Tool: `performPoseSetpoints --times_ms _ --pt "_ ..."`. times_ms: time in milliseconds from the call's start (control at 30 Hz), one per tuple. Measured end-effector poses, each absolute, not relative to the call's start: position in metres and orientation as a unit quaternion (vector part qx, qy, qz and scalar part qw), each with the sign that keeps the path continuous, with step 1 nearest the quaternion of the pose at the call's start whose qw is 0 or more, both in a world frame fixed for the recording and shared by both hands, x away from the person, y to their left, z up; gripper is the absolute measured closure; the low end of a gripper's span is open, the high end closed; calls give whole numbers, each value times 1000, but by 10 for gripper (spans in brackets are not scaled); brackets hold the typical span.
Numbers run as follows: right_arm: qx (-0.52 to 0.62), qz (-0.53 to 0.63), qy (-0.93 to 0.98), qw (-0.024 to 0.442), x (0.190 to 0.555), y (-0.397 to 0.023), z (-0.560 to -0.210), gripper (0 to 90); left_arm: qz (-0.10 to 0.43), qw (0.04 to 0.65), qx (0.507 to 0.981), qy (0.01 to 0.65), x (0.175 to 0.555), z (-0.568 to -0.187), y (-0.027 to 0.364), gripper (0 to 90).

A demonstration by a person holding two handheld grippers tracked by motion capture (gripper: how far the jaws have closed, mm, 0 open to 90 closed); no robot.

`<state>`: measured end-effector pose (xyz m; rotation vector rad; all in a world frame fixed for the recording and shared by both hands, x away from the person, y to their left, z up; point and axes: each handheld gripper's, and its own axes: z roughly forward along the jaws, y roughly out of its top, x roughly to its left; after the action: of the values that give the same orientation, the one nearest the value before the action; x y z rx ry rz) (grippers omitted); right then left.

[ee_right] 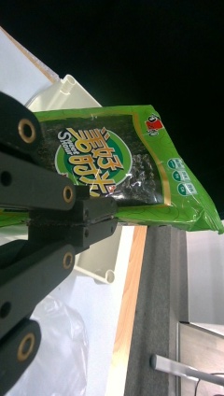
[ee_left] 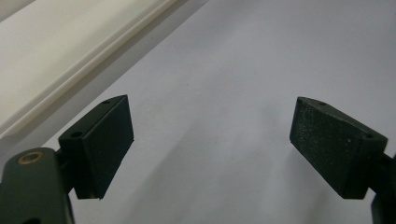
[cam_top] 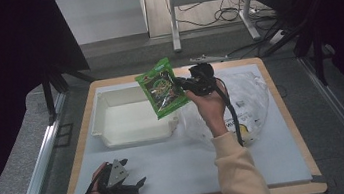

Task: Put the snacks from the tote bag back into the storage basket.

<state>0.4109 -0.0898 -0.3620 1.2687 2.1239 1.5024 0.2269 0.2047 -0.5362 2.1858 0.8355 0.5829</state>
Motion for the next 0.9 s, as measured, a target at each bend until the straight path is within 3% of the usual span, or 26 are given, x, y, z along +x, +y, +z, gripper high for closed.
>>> performPoseSetpoints --times_ms 900 --pt "426 511 740 100 419 -50 -375 900 225 360 846 323 227 -535 205 134"
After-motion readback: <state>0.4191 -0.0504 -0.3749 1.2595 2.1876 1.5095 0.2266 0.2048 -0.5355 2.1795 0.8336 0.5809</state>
